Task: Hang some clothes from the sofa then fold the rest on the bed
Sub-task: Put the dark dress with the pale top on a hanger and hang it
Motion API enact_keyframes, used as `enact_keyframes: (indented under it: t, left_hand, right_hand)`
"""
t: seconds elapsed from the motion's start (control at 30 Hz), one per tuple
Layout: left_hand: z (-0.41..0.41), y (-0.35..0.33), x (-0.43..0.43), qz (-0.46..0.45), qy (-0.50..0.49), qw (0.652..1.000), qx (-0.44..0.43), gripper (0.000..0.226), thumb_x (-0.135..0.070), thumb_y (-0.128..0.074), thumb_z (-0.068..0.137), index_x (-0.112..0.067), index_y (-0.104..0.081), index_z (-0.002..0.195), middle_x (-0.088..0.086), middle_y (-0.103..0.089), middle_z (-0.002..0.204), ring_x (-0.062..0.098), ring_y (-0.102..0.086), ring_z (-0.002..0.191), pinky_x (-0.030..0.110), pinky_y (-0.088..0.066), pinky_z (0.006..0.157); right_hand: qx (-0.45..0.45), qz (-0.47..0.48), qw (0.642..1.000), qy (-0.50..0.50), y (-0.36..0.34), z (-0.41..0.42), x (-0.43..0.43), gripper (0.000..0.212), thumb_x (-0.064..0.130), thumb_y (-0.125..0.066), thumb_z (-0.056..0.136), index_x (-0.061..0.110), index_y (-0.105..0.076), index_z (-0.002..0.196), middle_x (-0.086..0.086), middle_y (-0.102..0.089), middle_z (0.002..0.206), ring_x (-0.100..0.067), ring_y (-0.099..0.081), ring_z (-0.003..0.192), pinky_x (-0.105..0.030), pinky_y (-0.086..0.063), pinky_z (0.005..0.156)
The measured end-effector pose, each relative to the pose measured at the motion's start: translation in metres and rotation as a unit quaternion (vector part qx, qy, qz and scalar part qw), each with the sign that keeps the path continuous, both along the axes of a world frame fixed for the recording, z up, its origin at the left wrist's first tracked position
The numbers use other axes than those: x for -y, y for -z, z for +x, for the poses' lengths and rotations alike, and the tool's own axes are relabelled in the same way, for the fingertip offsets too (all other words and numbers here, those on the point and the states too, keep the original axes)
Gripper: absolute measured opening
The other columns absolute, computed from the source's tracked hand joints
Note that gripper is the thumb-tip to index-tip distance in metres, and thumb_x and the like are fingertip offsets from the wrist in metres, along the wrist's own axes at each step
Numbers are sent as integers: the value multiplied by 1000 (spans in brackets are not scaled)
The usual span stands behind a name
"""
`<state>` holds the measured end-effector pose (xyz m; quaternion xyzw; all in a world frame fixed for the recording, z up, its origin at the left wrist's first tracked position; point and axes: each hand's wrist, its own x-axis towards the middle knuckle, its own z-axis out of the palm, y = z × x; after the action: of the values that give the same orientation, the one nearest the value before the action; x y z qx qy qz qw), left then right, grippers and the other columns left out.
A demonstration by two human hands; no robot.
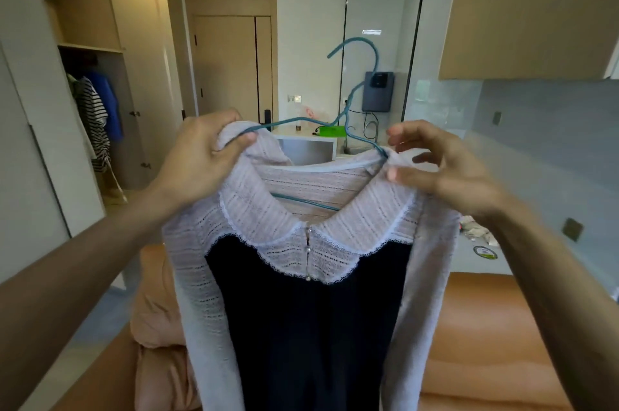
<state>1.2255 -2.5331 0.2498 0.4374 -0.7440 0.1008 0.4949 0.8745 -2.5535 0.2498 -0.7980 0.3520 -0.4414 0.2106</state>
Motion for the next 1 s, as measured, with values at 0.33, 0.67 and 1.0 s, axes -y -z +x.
enact_keyframes:
  t: [0.33,0.67,1.0]
  left_hand:
    - [13,-2,12,95,109,989,-26,37,-43,-64,93,-6,-65,97,10,-65,84,14,-59,76,25,-41,66]
    - [47,46,15,150,48,985,-68,43,-49,-57,98,-7,-64,93,0,-69,84,10,-67,74,28,-53,63]
    - [36,10,29,177,60,977,-101,39,-29,-42,108,-1,-62,90,26,-62,88,31,-62,78,42,-47,76]
  right_hand:
    - [-15,-109,994,29,8,3,21,46,49,-56,95,9,-57,72,-10,-50,63,-18,-46,57,-36,-35,58]
    - [66,-71,994,55,2,-24,43,72,75,-65,76,4,-66,87,-3,-54,72,-16,-46,66,-26,-34,58]
    - [-52,-68,996,-20,-10,-12,40,47,61,-62,90,16,-74,85,-21,-67,77,-16,-59,68,-30,-43,64]
